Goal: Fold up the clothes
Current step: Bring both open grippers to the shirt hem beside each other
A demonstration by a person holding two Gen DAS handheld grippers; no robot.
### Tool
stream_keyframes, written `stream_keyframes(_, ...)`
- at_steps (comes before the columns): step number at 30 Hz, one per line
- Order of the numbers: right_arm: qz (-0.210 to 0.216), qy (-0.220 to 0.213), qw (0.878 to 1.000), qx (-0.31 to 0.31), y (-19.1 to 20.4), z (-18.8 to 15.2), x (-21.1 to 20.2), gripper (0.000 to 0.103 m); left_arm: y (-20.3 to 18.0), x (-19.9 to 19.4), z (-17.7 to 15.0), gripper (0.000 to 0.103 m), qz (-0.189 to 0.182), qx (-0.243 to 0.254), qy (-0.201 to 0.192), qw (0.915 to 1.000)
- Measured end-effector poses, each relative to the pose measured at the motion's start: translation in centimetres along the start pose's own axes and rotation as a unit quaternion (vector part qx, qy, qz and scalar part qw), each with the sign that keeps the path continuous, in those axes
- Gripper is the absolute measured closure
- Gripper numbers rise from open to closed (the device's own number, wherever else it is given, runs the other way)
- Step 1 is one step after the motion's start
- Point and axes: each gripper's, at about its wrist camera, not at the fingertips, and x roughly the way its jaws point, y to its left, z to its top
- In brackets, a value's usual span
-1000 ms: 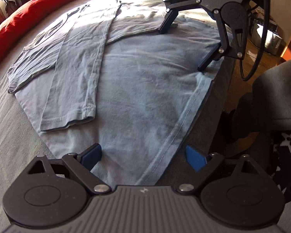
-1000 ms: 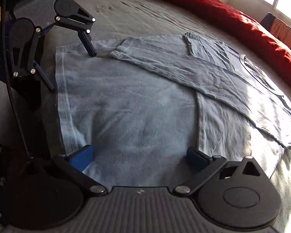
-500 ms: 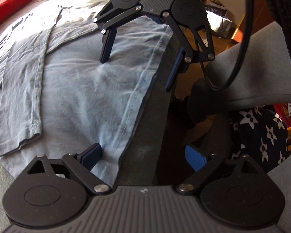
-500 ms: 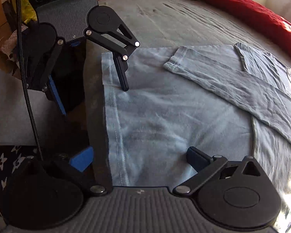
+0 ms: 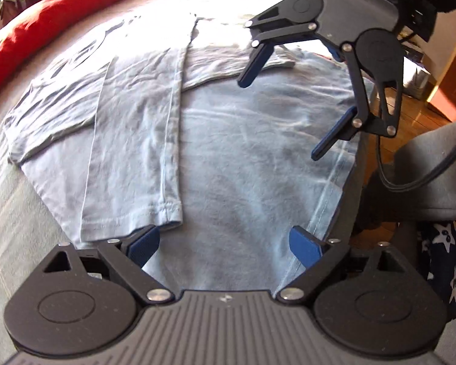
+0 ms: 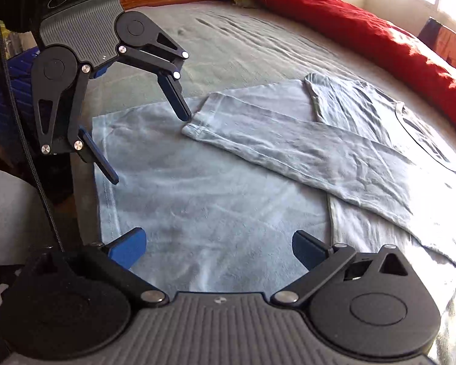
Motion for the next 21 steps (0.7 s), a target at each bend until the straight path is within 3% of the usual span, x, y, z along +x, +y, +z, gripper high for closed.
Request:
stream_keyframes(6,0.014,0.025,1.0,0.007,1.7,-2.7,-1.2,0.0,-0.6,-1.7,-2.9,0.011,-0.017,-0.094,0.035,0.9948)
stream_keyframes(9,0.016,0.034,0.999,0.006,2.4,-2.8,-1.9,0.0,-0.5,-2.7,-2.2,0.011,-0.014,-0.105,0.03,0.9939)
stream_keyframes(12,0.008,0.018,1.0,0.011,2.3,-2.0,-2.3,0.0,0.4,-3.7,-0.4,0.011,0.011,-0.097,-0.009,0.9951)
stream_keyframes(16,-0.017,0.001,1.0,0.006,1.5,-1.0,-2.0,0.0,2.0,-2.2,2.9,0.011,0.02,-0.07,-0.056,0.9958)
stream_keyframes(19,-0.022,0.013,1.0,0.012,1.1,-1.6,-2.3,0.0,2.5,-0.4,4.1,0.012,0.007,-0.041,-0.063,0.9972)
stream_keyframes(21,-0.025,0.022,0.999,0.016,0.9,-2.1,-2.5,0.0,2.4,1.2,4.2,0.012,-0.009,-0.027,-0.037,0.9989)
